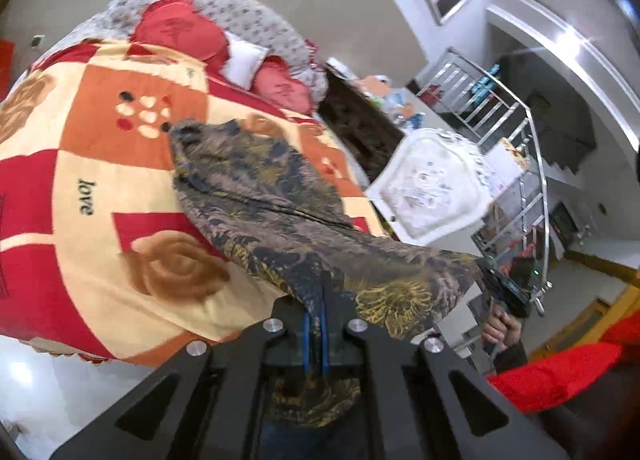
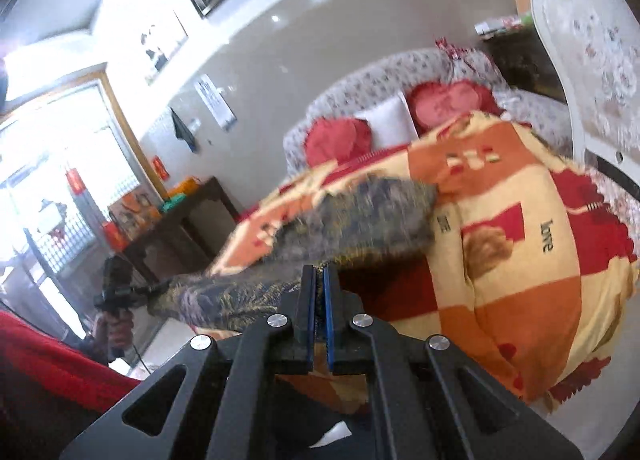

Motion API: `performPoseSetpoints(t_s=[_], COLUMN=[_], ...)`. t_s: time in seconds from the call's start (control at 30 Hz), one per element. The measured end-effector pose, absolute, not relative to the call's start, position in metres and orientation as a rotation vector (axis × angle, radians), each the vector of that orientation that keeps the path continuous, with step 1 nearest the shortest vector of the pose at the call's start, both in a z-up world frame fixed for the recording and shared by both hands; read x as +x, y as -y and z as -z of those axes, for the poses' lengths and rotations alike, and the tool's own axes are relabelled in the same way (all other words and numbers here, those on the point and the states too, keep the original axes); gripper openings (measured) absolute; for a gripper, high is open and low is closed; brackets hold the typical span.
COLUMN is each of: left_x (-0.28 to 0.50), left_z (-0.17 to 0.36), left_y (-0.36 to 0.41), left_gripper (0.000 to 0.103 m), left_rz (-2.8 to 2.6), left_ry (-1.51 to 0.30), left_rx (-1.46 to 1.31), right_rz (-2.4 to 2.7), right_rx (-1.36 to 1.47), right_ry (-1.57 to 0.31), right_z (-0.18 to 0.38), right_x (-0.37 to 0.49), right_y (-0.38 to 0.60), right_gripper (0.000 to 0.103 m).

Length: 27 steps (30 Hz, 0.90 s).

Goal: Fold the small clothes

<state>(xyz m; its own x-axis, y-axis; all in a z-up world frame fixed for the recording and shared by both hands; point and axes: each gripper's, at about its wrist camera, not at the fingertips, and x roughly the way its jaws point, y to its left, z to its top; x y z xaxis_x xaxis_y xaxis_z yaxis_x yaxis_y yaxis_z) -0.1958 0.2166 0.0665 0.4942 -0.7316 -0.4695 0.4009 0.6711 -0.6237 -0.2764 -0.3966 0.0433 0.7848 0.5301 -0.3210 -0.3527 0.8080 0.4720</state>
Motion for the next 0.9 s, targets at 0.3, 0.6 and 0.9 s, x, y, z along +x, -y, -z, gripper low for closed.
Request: performPoseSetpoints(t_s=[0.3,0.6,0.9], left_x=[-0.064,0.116,0.195], left_z=[-0.034,0.002,0.054], left_y=[-0.203,-0.182,-0.156], left_gripper=[0.003,0.003,0.005], left_rz=[0.488,0.35,0.221], left_ry=[-0.821,-0.815,-0.903], left_rx=[-0.582,-0.609,-0.45], right_rz=[-0.444,-0.235,-0.114], right_rx=[0.45,0.477,0.424], right_ry=[-0.502,-0.624,-0.737], right_z=[-0.028,0.011,0.049], right_x=[-0.211,-0.034,0.073], right_y=[0.397,0.398,0.388], right_gripper=[0.007,0.007,0.007])
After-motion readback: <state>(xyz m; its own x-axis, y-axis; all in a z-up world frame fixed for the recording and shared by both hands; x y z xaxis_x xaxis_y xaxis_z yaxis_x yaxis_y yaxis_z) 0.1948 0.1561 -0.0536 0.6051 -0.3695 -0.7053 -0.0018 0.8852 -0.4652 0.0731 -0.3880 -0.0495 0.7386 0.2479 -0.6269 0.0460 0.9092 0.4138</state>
